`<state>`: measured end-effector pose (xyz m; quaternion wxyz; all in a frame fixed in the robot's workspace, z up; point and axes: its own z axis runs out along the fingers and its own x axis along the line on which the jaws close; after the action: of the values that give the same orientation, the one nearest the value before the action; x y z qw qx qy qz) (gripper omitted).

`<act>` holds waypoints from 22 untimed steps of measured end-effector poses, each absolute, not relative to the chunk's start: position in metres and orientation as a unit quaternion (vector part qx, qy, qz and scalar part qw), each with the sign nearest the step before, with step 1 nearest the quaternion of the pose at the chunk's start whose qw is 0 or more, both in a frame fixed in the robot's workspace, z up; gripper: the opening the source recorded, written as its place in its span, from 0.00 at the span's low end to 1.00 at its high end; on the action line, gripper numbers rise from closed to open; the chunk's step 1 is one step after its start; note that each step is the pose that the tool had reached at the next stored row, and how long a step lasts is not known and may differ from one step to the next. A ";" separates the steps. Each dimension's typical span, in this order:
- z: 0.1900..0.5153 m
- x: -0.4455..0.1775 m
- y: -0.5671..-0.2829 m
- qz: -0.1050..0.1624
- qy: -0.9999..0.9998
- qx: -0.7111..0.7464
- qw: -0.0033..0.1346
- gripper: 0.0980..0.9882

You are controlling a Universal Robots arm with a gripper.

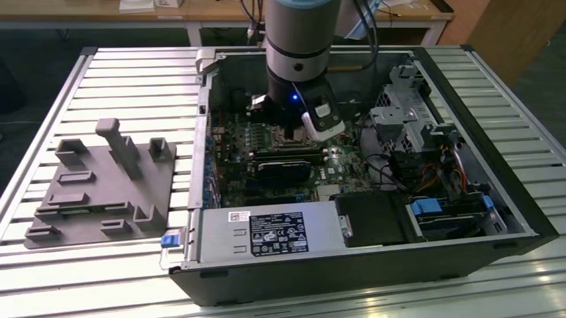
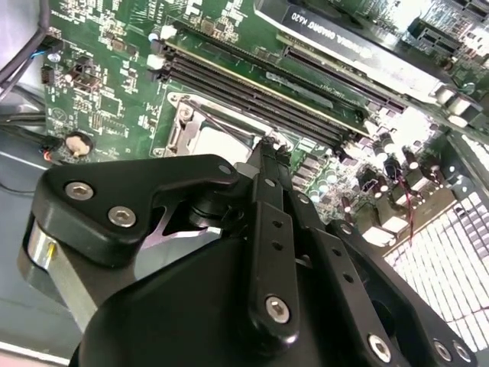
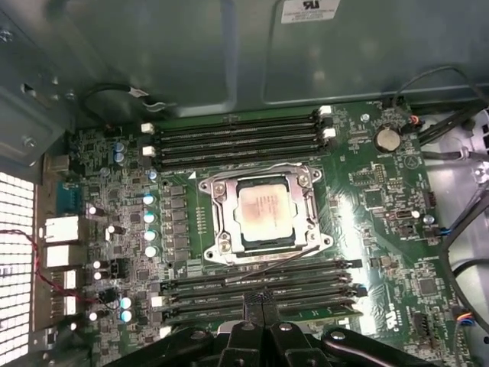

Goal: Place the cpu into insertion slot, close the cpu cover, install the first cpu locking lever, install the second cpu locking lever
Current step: 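Install the second cpu locking lever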

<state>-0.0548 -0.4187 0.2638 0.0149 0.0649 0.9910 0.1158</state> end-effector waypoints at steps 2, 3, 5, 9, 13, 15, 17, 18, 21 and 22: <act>0.261 -0.055 -0.419 0.116 0.991 0.065 0.015 0.01; 0.259 -0.055 -0.419 0.116 0.991 0.065 0.015 0.01; 0.257 -0.055 -0.419 0.117 0.991 0.065 0.015 0.01; 0.253 -0.055 -0.417 0.118 0.991 0.065 0.015 0.01; 0.250 -0.055 -0.415 0.118 0.991 0.066 0.015 0.01; 0.248 -0.055 -0.413 0.118 0.991 0.066 0.015 0.01; 0.247 -0.056 -0.413 0.118 0.991 0.066 0.015 0.01; 0.247 -0.056 -0.413 0.118 0.991 0.066 0.015 0.01; 0.245 -0.058 -0.412 0.118 0.991 0.066 0.015 0.01; 0.244 -0.058 -0.412 0.118 0.991 0.066 0.015 0.01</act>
<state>-0.0584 -0.4120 0.2443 0.0149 0.0661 0.9907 0.1181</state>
